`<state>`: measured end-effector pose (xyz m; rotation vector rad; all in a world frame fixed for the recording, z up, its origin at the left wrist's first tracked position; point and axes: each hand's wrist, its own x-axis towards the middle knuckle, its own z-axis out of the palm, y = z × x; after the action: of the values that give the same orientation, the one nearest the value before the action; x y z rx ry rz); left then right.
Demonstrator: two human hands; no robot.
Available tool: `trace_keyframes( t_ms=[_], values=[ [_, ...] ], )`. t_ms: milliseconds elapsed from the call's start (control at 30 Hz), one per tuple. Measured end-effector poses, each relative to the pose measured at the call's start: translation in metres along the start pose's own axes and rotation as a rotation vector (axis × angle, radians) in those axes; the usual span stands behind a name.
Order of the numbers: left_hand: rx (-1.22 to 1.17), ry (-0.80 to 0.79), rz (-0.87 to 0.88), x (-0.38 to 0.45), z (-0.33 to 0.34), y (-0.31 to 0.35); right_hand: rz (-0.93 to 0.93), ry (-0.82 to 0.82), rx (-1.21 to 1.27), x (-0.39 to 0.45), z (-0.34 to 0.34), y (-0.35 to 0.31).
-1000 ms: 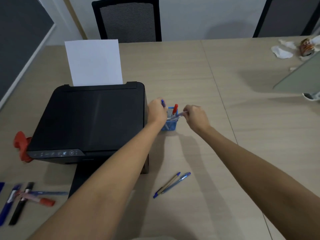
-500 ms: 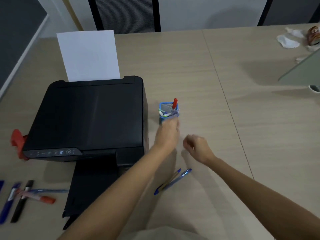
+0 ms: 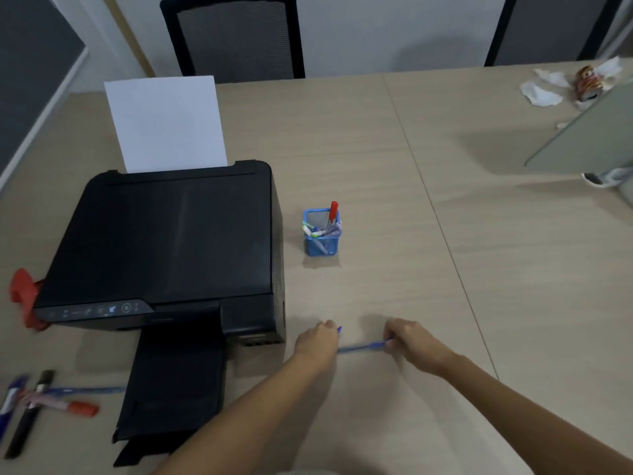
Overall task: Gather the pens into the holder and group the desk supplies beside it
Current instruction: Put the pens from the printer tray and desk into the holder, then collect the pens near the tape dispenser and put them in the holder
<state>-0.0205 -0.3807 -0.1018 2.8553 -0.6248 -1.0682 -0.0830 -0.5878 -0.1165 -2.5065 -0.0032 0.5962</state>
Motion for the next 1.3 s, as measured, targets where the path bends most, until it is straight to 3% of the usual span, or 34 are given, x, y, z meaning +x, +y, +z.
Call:
trace_keyframes(
  t_ms=[133,300,400,500,700,900,1100,1300],
  values=[
    [-0.254,0.211,0.078,-0.001,-0.063,0.006,0.042,0.168,0.058,0.007,-0.045,0.003],
    [-0.783,0.718,0.152,0.004,-0.168,-0.004,0.057,0.579,0.218,0.031,-0.117,-0.026],
    [-0.828,1.001,0.096,0.027,-0.206,-0.026,-0.009,0.748,0.182,0.055,-0.149,-0.055],
    [-0.792,0.966,0.068,0.056,-0.21,-0.039,-0.098,0.706,0.082,0.089,-0.16,-0.077],
    [-0.494,0.718,-0.036,0.092,-0.19,-0.043,-0.15,0.402,-0.381,0.142,-0.152,-0.115],
    [-0.288,0.467,-0.124,0.104,-0.19,-0.04,-0.076,0.264,-0.331,0.168,-0.135,-0.117],
    [-0.525,0.614,-0.047,0.079,-0.22,-0.054,-0.025,0.47,-0.118,0.163,-0.15,-0.123],
    [-0.677,0.703,0.025,0.02,-0.245,-0.091,-0.07,0.525,-0.063,0.159,-0.164,-0.171]
  ],
)
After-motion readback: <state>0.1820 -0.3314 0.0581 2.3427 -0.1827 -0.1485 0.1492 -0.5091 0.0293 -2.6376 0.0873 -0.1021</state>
